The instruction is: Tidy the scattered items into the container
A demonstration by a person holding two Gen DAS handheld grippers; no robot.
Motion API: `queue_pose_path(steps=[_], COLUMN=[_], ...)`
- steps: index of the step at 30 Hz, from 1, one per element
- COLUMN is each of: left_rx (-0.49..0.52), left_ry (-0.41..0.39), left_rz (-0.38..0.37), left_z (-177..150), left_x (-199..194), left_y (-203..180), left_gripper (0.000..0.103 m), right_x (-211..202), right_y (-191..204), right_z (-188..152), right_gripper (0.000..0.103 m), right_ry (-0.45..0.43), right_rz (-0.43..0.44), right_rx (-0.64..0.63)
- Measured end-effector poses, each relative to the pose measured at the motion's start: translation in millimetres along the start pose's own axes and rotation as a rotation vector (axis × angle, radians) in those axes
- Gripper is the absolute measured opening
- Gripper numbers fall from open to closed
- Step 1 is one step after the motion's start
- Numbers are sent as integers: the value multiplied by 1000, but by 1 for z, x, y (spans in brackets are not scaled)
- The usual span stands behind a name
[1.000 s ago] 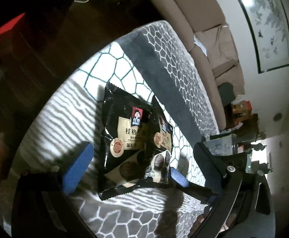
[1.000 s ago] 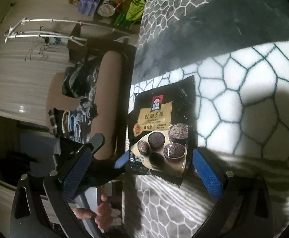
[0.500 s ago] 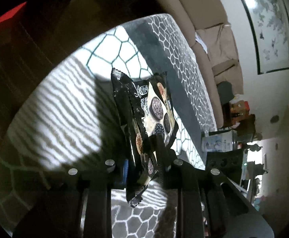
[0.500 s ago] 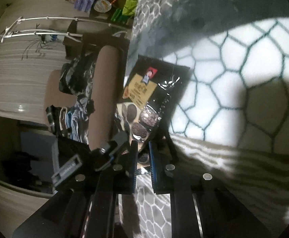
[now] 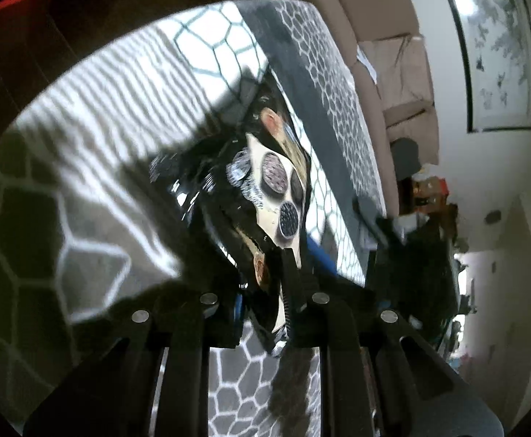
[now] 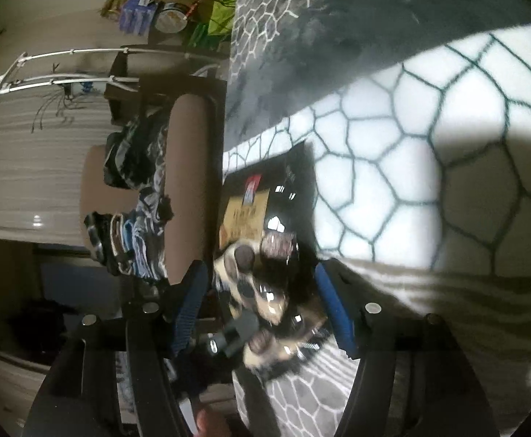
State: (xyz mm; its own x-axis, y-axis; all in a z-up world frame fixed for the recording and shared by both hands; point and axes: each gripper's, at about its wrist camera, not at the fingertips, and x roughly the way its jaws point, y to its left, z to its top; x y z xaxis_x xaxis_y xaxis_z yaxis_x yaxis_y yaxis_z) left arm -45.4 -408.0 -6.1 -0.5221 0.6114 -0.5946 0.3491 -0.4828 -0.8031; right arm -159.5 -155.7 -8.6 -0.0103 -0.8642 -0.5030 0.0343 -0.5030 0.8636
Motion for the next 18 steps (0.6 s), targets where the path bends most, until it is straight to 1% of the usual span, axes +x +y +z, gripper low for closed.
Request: queue_pose_path(steps=[3, 7, 9, 12, 13, 14, 15, 17, 18], left_rx=[30, 50, 63, 89, 71, 61, 56, 44, 36], left_ry=[18, 37, 55, 77, 76, 78, 78, 72, 70], left_rz=[5, -4, -14, -5, -5, -15, -18, -21, -18], left_z=[-5, -12, -16, -20, -20, -20, -20, -19, -18], left_x=[2, 1, 1, 4, 4, 3, 3, 1, 1], left_y=[-5, -9, -10, -11, -8, -6, -4, -2, -1], left_gripper=[16, 16, 16, 16, 16, 16, 16, 16, 17], right_x=[3, 16, 23, 36, 39, 42, 42, 39, 35], right_y=[9, 22, 30, 47, 51, 54, 51, 50, 50], right_z=[7, 16, 17, 18, 17, 14, 12, 5, 0], right_gripper=[65, 65, 68, 68, 60, 49, 16, 14, 14], right_ry=[7, 64, 98, 129, 134, 146, 155, 156, 146], right_rz=[-67, -134, -163, -241, -269, -293, -284, -246, -248], right_rx=[-66, -162, -232, -364, -396, -423, -427, -424, -434])
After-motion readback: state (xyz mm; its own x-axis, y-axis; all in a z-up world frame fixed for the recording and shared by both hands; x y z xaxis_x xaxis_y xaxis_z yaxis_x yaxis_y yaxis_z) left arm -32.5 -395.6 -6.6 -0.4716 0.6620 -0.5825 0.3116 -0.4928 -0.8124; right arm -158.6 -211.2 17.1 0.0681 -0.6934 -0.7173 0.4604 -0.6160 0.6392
